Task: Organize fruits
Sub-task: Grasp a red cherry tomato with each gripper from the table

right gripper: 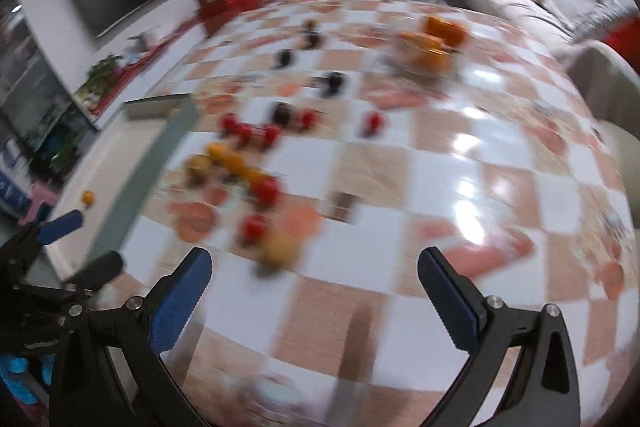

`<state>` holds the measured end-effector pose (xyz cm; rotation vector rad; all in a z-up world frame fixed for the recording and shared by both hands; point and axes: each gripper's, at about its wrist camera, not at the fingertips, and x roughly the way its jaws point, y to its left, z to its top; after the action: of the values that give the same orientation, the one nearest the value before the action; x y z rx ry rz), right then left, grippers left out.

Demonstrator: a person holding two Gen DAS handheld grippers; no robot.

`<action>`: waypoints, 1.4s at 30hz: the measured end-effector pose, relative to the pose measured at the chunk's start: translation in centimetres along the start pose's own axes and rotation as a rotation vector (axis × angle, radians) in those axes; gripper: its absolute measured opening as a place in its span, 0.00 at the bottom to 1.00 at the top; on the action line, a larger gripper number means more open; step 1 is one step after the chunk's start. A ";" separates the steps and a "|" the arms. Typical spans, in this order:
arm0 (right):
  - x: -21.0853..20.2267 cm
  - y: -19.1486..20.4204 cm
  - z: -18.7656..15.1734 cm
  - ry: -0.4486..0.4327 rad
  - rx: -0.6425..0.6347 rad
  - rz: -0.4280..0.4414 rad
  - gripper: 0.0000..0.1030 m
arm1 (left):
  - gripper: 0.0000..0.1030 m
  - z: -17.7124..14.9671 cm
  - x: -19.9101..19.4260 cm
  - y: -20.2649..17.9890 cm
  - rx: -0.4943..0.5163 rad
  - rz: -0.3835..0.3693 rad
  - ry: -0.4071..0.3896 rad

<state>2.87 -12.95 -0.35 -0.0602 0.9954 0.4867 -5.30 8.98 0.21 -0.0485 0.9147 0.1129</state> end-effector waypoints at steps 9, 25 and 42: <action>0.5 -4.6 -1.7 0.020 0.077 -0.052 1.00 | 0.94 -0.5 1.1 -4.9 0.070 -0.016 0.032; 2.2 -5.3 -1.0 0.036 0.023 -0.069 1.00 | 0.93 0.1 4.3 -6.8 0.118 0.038 0.043; 6.7 -4.5 3.5 0.030 -0.084 -0.101 0.88 | 0.73 2.6 7.9 -8.9 0.117 0.006 0.058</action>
<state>10.48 -13.54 -4.67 -0.1925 0.9960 0.4355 2.59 0.95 -4.57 0.0601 0.9781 0.0633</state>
